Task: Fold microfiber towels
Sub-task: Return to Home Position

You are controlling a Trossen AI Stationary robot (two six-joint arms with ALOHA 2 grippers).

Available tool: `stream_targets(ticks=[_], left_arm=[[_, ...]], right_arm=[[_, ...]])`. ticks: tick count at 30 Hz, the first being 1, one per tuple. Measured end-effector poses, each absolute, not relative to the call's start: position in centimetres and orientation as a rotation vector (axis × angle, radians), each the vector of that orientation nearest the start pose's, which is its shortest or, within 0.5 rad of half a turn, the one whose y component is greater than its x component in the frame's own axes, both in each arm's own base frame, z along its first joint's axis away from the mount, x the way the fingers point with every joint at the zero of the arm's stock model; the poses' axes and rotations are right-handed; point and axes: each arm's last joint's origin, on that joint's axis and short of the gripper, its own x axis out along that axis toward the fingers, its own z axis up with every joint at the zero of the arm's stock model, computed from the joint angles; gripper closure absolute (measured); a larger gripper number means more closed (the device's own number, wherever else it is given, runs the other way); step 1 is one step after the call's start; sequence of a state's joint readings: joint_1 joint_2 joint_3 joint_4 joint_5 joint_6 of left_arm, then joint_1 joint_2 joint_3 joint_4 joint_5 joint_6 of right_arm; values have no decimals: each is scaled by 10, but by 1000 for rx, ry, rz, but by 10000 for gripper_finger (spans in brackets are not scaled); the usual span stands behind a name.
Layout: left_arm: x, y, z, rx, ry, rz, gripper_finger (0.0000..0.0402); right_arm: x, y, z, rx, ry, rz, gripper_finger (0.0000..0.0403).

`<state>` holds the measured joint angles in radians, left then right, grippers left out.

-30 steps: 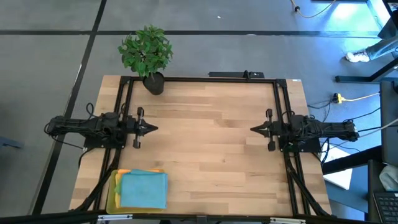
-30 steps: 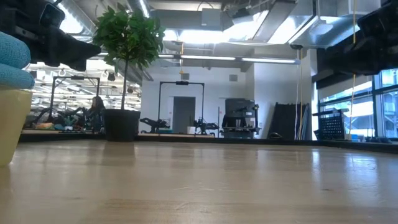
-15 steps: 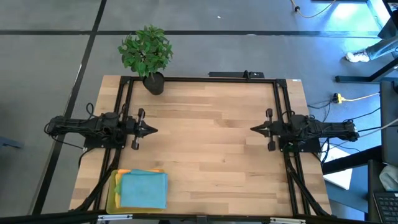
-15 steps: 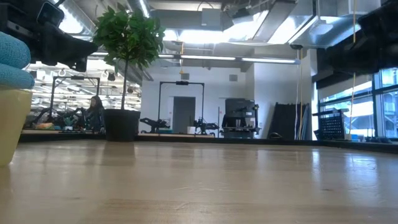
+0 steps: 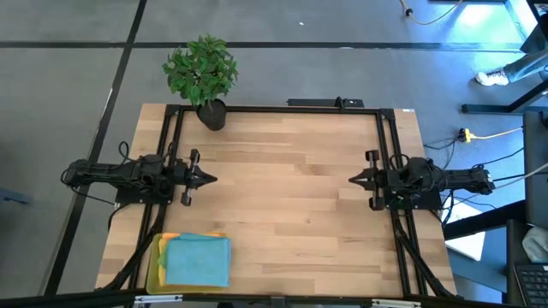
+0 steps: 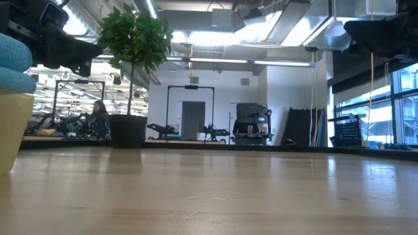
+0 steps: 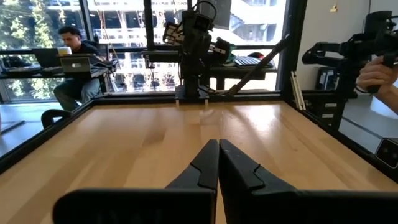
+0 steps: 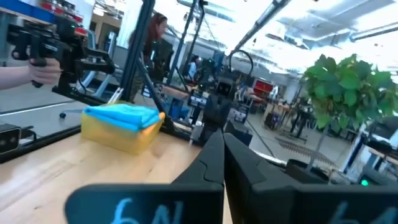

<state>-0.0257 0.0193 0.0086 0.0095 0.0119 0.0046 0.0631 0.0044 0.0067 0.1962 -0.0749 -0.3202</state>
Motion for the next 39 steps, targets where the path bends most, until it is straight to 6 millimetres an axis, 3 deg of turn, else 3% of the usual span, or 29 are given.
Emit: stream_targets(ticks=[15,39], left_arm=[[98,-3,166,46,1,-42,401],[98,-1,166,99,-1,15,371]], right_arm=[[97,5,168,-252,-37,28,390],[98,5,167,-216,-21,8,371]])
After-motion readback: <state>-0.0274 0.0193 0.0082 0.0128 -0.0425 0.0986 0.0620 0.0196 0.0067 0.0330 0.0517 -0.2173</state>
